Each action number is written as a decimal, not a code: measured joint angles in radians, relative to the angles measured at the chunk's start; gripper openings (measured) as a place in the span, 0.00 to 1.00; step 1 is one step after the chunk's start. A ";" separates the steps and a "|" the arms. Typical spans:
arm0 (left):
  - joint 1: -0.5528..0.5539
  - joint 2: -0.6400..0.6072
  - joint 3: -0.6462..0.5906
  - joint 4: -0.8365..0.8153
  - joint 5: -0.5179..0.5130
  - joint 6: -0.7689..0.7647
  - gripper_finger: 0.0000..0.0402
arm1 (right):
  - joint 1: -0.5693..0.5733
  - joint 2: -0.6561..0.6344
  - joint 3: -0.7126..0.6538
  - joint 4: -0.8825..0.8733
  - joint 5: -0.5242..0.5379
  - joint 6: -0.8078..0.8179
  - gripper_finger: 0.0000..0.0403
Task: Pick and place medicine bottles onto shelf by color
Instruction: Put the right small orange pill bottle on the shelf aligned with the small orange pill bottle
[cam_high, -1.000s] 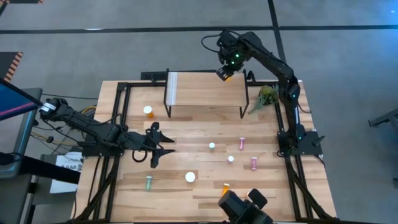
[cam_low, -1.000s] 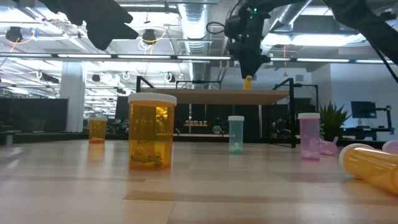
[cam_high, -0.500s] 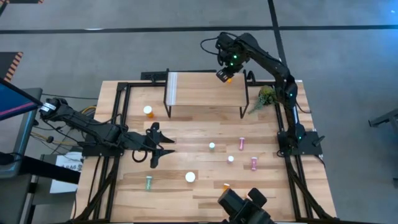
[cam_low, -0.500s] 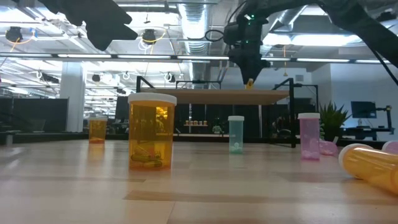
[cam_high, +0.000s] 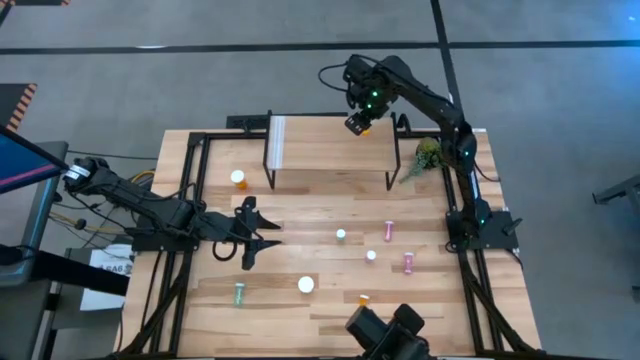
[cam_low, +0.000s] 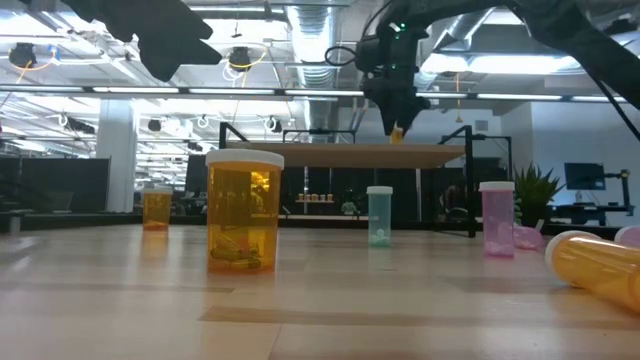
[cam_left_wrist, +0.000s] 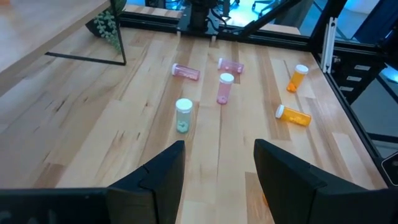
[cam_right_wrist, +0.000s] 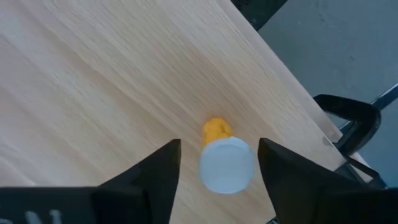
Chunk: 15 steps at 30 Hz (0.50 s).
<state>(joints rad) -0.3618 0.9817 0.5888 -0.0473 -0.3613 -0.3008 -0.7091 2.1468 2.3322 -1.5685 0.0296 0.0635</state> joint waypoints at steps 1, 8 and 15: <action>0.000 0.000 0.000 0.000 0.000 0.000 0.45 | 0.000 0.000 0.000 -0.002 0.000 0.000 0.61; 0.000 0.000 0.000 0.000 0.000 0.000 0.45 | -0.002 -0.003 0.000 -0.002 0.001 -0.001 0.65; 0.000 0.000 0.000 -0.001 -0.001 0.000 0.45 | -0.009 -0.058 0.000 -0.002 0.001 -0.009 0.65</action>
<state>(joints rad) -0.3618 0.9819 0.5888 -0.0479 -0.3622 -0.3008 -0.7177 2.0890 2.3325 -1.5703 0.0307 0.0548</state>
